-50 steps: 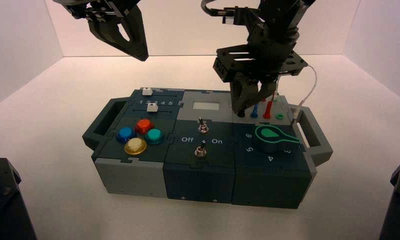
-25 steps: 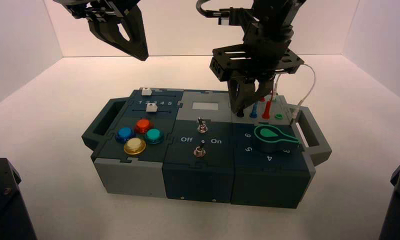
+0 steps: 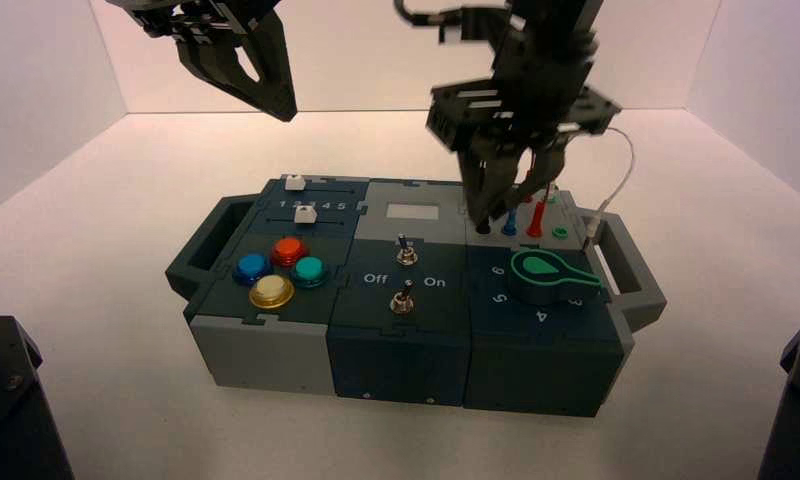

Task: Insert the black wire.

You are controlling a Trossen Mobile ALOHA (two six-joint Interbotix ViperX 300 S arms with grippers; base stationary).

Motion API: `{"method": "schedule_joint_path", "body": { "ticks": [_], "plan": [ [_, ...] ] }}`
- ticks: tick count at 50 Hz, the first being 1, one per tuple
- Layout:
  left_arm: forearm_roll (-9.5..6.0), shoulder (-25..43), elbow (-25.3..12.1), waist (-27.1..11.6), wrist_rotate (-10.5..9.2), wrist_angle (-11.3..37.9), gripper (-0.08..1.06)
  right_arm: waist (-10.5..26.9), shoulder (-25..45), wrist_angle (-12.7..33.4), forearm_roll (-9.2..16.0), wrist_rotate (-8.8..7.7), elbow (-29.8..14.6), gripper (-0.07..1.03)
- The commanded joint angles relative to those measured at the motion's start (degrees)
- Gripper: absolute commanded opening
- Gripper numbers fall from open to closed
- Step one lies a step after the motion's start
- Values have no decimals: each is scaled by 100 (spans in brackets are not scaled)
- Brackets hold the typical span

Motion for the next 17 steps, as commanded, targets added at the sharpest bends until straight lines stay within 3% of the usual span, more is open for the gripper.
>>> {"method": "schedule_joint_path", "body": {
  "ticks": [1, 8, 17],
  "plan": [
    [9, -62, -141, -18, 18, -18, -3, -114, -360, 290, -26, 26, -79, 27],
    [0, -44, -141, -18, 18, -9, -3, -97, -642, 809, 141, 35, -79, 27],
    [9, -18, -123, -18, 18, 0, -3, -79, -993, 967, 220, 35, 88, 27]
  ]
}}
